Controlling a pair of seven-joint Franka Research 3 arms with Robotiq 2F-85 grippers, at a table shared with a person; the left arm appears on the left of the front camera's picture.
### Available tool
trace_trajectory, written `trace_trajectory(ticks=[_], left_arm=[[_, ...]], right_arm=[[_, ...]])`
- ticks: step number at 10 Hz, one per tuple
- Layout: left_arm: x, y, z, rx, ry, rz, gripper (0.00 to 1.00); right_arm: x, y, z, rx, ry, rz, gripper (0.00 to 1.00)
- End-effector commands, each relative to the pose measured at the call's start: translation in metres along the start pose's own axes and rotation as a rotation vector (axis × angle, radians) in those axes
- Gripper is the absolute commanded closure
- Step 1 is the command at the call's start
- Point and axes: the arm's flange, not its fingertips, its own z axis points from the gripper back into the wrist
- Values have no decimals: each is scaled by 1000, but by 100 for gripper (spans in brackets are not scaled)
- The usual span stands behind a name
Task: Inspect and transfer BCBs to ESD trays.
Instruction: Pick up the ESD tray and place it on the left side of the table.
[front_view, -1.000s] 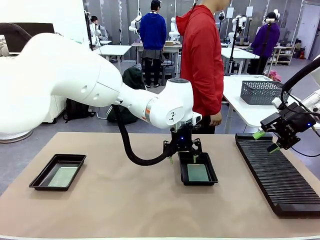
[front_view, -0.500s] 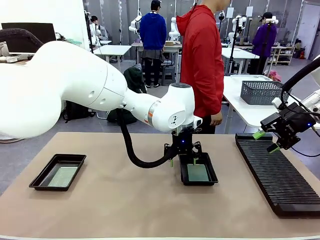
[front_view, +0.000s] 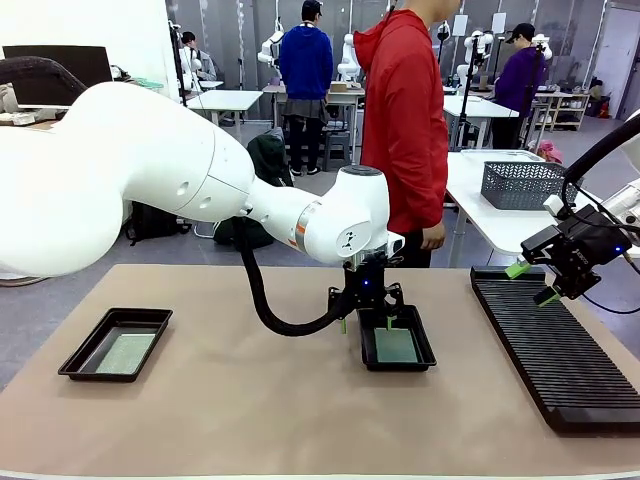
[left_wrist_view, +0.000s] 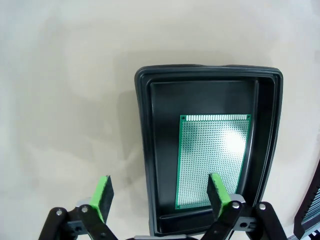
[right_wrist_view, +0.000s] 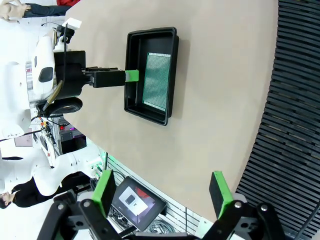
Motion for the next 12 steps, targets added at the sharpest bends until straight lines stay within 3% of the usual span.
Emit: trace_trajectory(ticks=[1, 12], left_arm=[[-1, 2, 3, 9, -20, 10, 5], [3, 16, -11, 1, -48, 31, 72]], right_arm=[[-1, 2, 0, -2, -7, -13, 0], [-1, 2, 0, -2, -7, -13, 0]])
